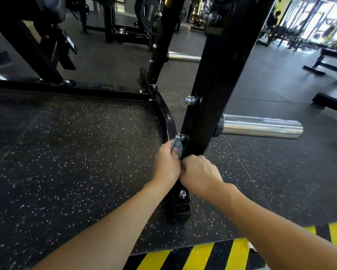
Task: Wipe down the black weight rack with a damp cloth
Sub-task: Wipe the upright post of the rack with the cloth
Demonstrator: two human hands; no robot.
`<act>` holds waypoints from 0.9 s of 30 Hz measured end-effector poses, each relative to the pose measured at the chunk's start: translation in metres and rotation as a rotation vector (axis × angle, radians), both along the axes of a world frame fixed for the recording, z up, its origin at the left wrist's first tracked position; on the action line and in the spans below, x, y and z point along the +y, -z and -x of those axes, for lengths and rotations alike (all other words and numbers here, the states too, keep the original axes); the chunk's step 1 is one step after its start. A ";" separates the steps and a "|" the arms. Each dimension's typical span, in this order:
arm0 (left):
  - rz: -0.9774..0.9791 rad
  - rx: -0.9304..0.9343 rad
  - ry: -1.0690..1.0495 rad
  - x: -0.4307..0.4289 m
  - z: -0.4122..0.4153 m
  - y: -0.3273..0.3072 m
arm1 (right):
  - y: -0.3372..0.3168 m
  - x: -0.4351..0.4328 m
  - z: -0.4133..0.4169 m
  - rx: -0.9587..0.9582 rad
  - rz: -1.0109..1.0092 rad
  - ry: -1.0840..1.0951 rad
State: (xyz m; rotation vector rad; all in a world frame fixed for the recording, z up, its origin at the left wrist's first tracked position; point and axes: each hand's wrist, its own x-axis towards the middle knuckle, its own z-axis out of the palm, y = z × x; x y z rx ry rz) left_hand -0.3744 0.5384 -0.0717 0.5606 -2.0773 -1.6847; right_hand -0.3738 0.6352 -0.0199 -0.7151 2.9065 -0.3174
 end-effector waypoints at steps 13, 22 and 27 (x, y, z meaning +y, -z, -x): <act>0.090 0.240 0.055 -0.026 0.007 -0.058 | -0.089 0.017 0.008 0.398 0.267 -0.100; 0.174 0.237 -0.022 -0.005 -0.009 -0.070 | -0.086 0.014 0.017 0.435 0.285 -0.107; 0.144 0.151 0.008 -0.007 0.009 -0.081 | -0.086 0.015 0.015 0.405 0.295 -0.097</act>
